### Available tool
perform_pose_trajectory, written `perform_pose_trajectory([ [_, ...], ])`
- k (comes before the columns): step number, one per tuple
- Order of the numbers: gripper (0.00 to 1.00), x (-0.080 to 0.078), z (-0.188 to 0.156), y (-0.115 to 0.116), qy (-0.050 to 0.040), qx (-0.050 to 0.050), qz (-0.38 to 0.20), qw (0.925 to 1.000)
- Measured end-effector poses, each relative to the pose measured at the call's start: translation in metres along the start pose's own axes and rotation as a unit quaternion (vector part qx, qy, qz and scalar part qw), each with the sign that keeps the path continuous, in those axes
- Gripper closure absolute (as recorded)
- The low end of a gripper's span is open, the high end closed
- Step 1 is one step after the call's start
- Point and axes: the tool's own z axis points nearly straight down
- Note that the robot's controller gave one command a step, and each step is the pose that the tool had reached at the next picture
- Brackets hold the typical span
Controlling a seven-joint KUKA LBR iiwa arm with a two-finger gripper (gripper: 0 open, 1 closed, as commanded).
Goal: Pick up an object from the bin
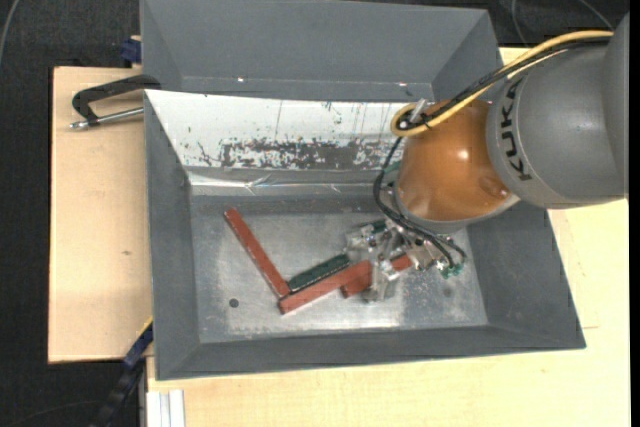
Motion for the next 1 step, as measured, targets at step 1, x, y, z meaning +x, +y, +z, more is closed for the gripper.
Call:
perform_pose_trajectory([
  [1, 1.00, -0.0361, -0.1801, -0.0073, -0.0071, 0.003, -0.081, 0.9967],
])
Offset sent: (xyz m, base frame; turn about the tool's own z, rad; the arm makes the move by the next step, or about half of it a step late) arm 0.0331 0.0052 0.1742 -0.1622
